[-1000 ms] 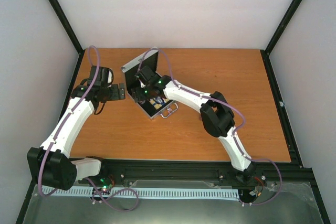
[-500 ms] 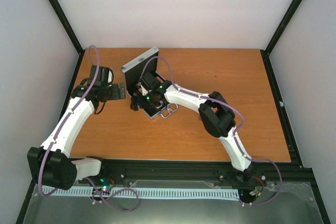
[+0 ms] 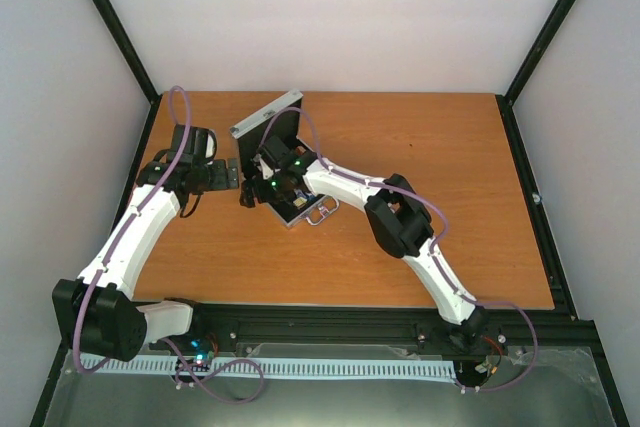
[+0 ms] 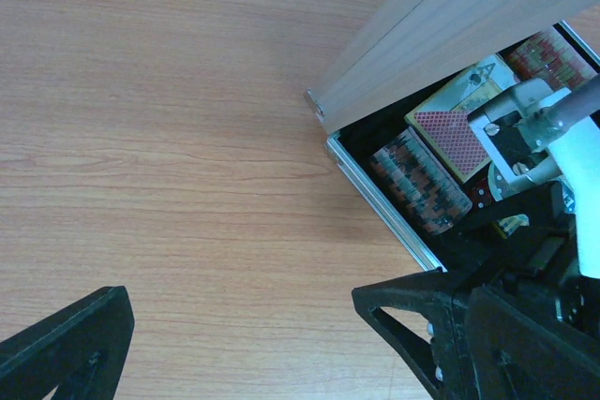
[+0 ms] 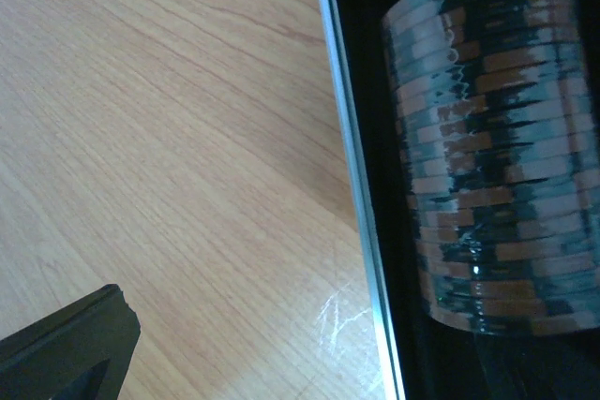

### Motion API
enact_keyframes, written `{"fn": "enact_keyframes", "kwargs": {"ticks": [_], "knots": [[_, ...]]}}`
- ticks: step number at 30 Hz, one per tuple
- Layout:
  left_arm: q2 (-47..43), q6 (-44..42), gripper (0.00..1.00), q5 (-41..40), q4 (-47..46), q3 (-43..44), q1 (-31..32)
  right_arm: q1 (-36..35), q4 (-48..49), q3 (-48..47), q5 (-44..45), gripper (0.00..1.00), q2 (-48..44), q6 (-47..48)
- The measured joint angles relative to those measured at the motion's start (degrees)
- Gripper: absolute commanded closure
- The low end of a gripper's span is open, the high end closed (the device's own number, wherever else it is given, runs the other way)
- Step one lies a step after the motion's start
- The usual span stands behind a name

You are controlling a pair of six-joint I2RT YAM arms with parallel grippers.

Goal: Pack up texas hold em set

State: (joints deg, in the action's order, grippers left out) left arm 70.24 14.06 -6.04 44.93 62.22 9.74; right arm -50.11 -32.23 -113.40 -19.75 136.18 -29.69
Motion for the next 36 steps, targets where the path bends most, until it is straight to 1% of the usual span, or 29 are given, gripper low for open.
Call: {"fn": "enact_keyframes", "kwargs": {"ticks": [11,14,18,21,24,27,29,32,36], "knots": [[0.0,0.0,0.0,-0.2,0.0,0.0,0.0,0.6,-1.0,-0.1,0.5,0.0,0.3,0.3],[0.0,0.0,0.0,-0.2,0.0,0.0,0.0,0.6,-1.5,3.0,1.2,0.0,-2.3,0.7],[0.0,0.0,0.0,-0.1,0.0,0.0,0.0,0.5,-4.7,6.6,3.2,0.0,-8.7,1.8],[0.0,0.0,0.0,0.1,-0.1,0.0,0.0,0.5,-7.1,11.1,7.1,0.0,-16.4,2.2],[0.0,0.0,0.0,0.3,-0.2,0.0,0.0,0.5,-10.5,17.1,14.2,0.0,-25.3,1.4],[0.0,0.0,0.0,0.7,-0.3,0.0,0.0,1.4,-14.4,25.0,22.0,0.0,-33.3,-0.7],[0.0,0.0,0.0,1.2,-0.3,0.0,0.0,3.2,-16.9,30.8,25.8,0.0,-37.3,-2.2],[0.0,0.0,0.0,1.7,-0.5,-0.1,0.0,8.1,-20.1,39.1,29.4,0.0,-41.3,-3.4],[-0.1,0.0,0.0,2.5,-0.9,-0.9,0.0,13.7,-23.2,45.3,32.1,0.0,-43.2,-3.8]]}}
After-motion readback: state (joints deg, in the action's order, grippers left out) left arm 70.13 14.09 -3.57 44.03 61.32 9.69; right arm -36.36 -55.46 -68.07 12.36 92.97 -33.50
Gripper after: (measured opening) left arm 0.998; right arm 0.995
